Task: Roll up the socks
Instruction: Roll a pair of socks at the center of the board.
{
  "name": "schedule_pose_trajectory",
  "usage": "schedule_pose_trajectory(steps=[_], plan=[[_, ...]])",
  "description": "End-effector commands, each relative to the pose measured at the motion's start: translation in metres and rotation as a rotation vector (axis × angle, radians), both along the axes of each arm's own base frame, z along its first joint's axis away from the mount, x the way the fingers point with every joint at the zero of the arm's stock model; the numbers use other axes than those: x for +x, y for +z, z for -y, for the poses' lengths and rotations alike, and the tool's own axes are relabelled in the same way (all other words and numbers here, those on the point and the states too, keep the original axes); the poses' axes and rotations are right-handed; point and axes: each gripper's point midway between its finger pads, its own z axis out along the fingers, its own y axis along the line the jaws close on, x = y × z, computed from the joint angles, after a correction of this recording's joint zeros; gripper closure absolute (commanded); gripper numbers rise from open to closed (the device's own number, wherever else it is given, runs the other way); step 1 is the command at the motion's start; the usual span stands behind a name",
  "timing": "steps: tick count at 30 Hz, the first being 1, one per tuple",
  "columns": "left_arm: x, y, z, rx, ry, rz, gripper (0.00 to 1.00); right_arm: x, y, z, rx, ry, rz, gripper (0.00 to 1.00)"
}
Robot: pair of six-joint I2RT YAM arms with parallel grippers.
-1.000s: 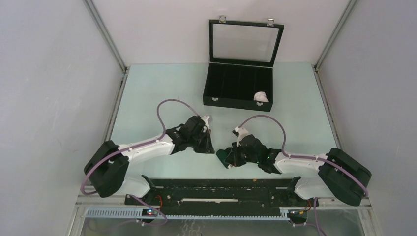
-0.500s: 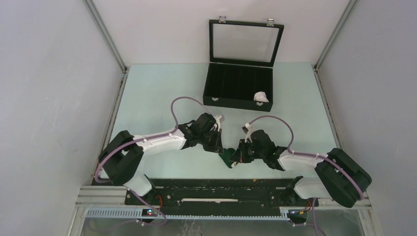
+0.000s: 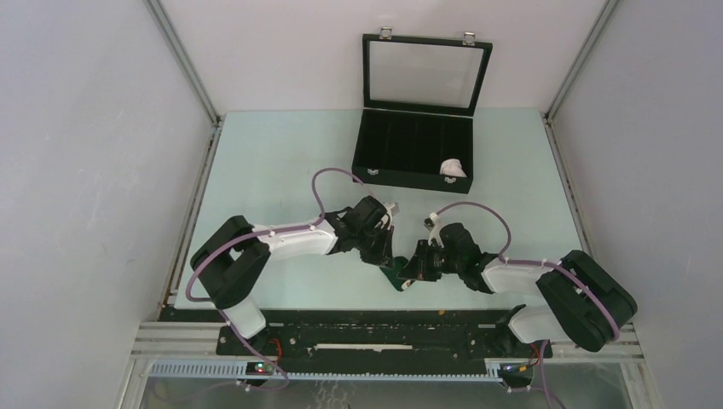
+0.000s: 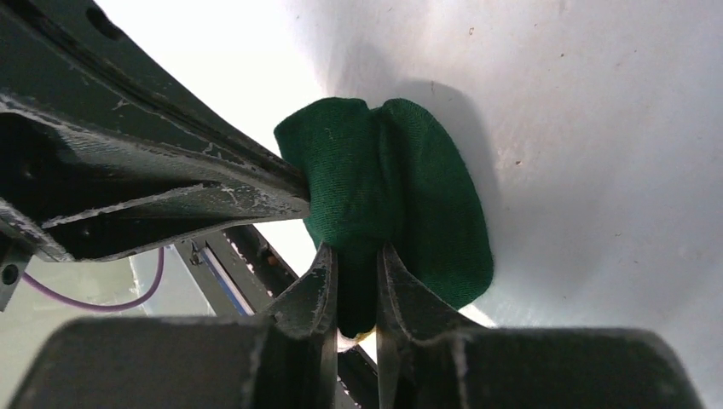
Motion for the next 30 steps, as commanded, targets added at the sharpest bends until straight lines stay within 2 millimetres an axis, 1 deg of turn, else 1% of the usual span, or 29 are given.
schedule_pose_trajectory(steps=[1, 4, 6, 7, 9, 11, 12, 16, 17, 20, 22, 24, 27, 30], plan=[[0.006, 0.001, 0.01, 0.007, -0.021, 0.027, 1.0, -0.014, -0.031, 0.029, -0.146, -0.057, -0.085, 0.75], [0.006, -0.006, 0.007, 0.03, -0.02, 0.022, 1.0, -0.005, -0.021, 0.031, -0.159, -0.075, -0.035, 0.68], [0.005, -0.011, 0.006, 0.042, -0.024, 0.014, 1.0, 0.002, -0.009, 0.031, -0.152, -0.09, 0.014, 0.64], [0.004, -0.014, 0.005, 0.048, -0.025, 0.009, 1.0, 0.006, -0.004, 0.032, -0.152, -0.1, 0.038, 0.59], [0.001, -0.022, 0.004, 0.063, -0.03, -0.009, 1.0, 0.013, 0.009, 0.033, -0.165, -0.112, 0.096, 0.46], [0.0, -0.027, 0.003, 0.071, -0.035, -0.016, 1.0, 0.018, 0.022, 0.034, -0.176, -0.121, 0.156, 0.38], [-0.001, -0.029, 0.002, 0.077, -0.038, -0.02, 1.0, 0.022, 0.031, 0.033, -0.184, -0.124, 0.207, 0.37], [-0.002, -0.035, 0.003, 0.086, -0.052, -0.034, 1.0, 0.023, 0.061, 0.029, -0.2, -0.086, 0.379, 0.36], [-0.002, -0.036, 0.004, 0.086, -0.052, -0.037, 1.0, 0.022, 0.065, 0.028, -0.213, -0.066, 0.427, 0.36], [-0.001, -0.037, 0.005, 0.088, -0.054, -0.039, 1.0, 0.013, 0.082, 0.018, -0.212, 0.04, 0.576, 0.36], [-0.001, -0.037, 0.005, 0.092, -0.053, -0.036, 1.0, 0.011, 0.087, 0.015, -0.232, 0.083, 0.652, 0.36], [0.0, -0.038, 0.004, 0.094, -0.052, -0.037, 1.0, 0.004, 0.09, 0.01, -0.241, 0.154, 0.716, 0.37], [-0.002, -0.04, 0.005, 0.097, -0.055, -0.048, 1.0, -0.006, 0.088, 0.003, -0.272, 0.251, 0.791, 0.37], [-0.002, -0.044, 0.004, 0.106, -0.057, -0.056, 1.0, -0.009, 0.085, -0.004, -0.297, 0.304, 0.848, 0.38]])
